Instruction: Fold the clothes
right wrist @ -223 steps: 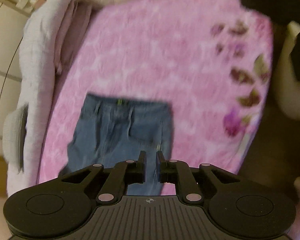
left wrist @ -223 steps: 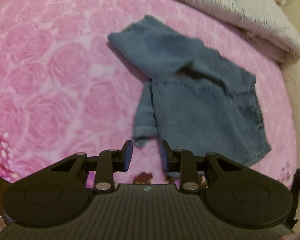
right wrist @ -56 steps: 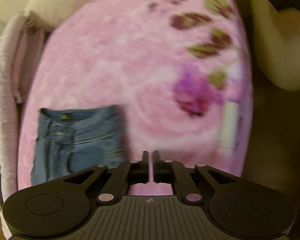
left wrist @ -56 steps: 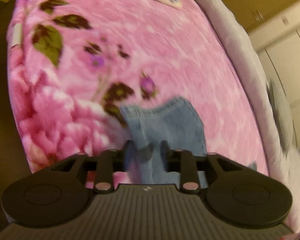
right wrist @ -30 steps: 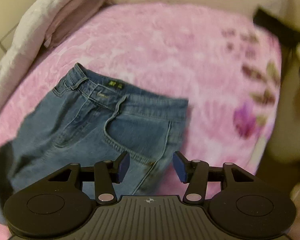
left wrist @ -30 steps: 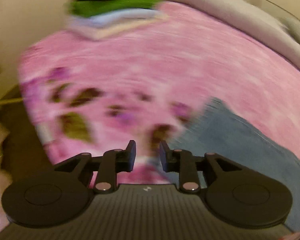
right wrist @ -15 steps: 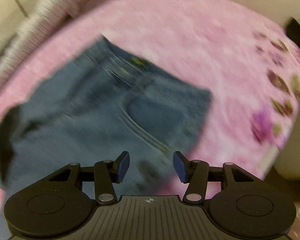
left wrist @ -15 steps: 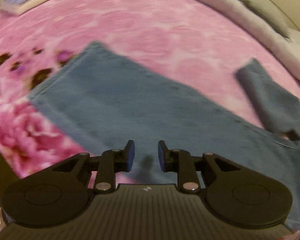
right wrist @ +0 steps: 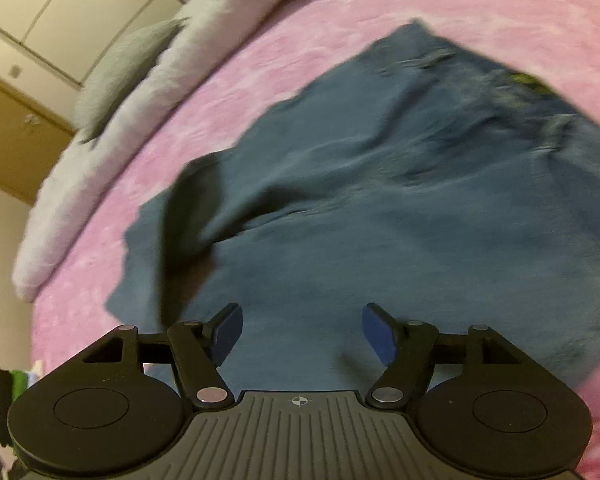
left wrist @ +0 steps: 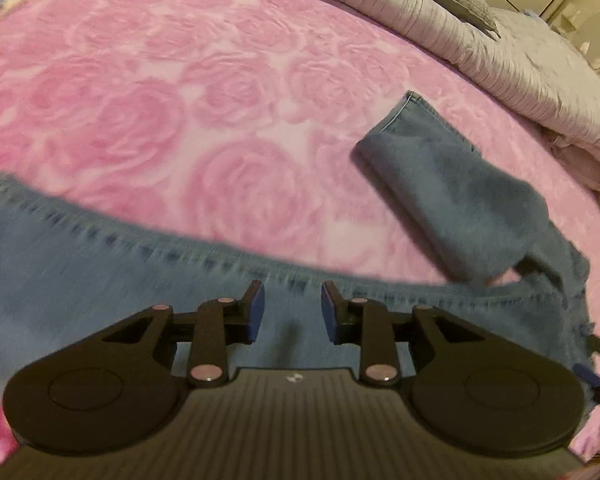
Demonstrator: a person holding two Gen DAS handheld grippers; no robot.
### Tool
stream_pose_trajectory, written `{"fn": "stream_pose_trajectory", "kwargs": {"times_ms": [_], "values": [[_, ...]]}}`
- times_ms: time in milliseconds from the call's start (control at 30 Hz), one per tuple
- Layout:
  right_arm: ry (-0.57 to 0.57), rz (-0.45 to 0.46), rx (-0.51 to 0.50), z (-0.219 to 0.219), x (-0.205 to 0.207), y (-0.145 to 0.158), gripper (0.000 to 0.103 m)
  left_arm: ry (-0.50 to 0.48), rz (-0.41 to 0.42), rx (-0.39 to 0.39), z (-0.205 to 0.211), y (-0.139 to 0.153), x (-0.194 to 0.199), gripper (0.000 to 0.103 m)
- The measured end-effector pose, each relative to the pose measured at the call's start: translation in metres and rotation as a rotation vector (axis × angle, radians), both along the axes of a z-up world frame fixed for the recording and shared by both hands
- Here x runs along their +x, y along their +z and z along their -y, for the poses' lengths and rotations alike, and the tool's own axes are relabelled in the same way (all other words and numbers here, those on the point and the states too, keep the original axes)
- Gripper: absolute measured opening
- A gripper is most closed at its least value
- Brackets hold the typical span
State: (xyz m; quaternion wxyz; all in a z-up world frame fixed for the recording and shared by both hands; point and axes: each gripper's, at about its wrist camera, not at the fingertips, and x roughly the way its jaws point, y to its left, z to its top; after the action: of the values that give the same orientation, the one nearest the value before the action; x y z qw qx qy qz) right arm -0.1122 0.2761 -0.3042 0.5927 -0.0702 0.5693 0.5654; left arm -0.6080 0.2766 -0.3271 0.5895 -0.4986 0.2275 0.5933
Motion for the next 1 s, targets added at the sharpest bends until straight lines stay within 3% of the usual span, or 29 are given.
{"fn": "stream_pose_trajectory", "kwargs": {"times_ms": [100, 367, 600, 667, 700, 767, 833, 867, 933, 967, 1000], "values": [[0.062, -0.051, 0.037, -0.019, -0.031, -0.003, 0.069, -0.047, 0.040, 0.009, -0.021, -0.004, -0.009, 0.026], [0.100, -0.060, 0.086, -0.060, -0.103, -0.017, 0.065, -0.054, 0.092, -0.050, -0.056, -0.021, -0.044, 0.026], [0.208, -0.013, 0.125, -0.092, -0.149, -0.049, 0.065, -0.060, 0.092, -0.069, -0.072, -0.030, -0.060, 0.026], [0.256, -0.017, 0.125, -0.103, -0.160, -0.054, 0.036, -0.067, 0.092, -0.065, -0.076, -0.028, -0.055, 0.026], [0.283, -0.043, 0.127, -0.109, -0.165, -0.052, 0.015, -0.070, 0.092, -0.063, -0.078, -0.027, -0.053, 0.026], [0.336, -0.096, 0.130, -0.121, -0.173, -0.049, 0.015, -0.077, 0.091, -0.058, -0.081, -0.026, -0.048, 0.026], [0.261, -0.262, 0.207, -0.132, -0.157, -0.027, 0.014, -0.083, 0.091, -0.054, -0.085, -0.024, -0.043, 0.026], [0.162, -0.372, 0.274, -0.135, -0.139, -0.014, 0.014, -0.086, 0.090, -0.052, -0.087, -0.023, -0.041, 0.026], [-0.196, -0.577, 0.403, -0.131, -0.089, -0.001, 0.015, -0.093, 0.090, -0.048, -0.090, -0.021, -0.036, 0.026], [-0.381, -0.586, 0.401, -0.128, -0.065, 0.002, 0.015, -0.096, 0.089, -0.046, -0.092, -0.021, -0.033, 0.026], [-0.502, -0.530, 0.329, -0.128, -0.042, 0.005, 0.015, -0.099, 0.089, -0.044, -0.094, -0.020, -0.031, 0.026]]}}
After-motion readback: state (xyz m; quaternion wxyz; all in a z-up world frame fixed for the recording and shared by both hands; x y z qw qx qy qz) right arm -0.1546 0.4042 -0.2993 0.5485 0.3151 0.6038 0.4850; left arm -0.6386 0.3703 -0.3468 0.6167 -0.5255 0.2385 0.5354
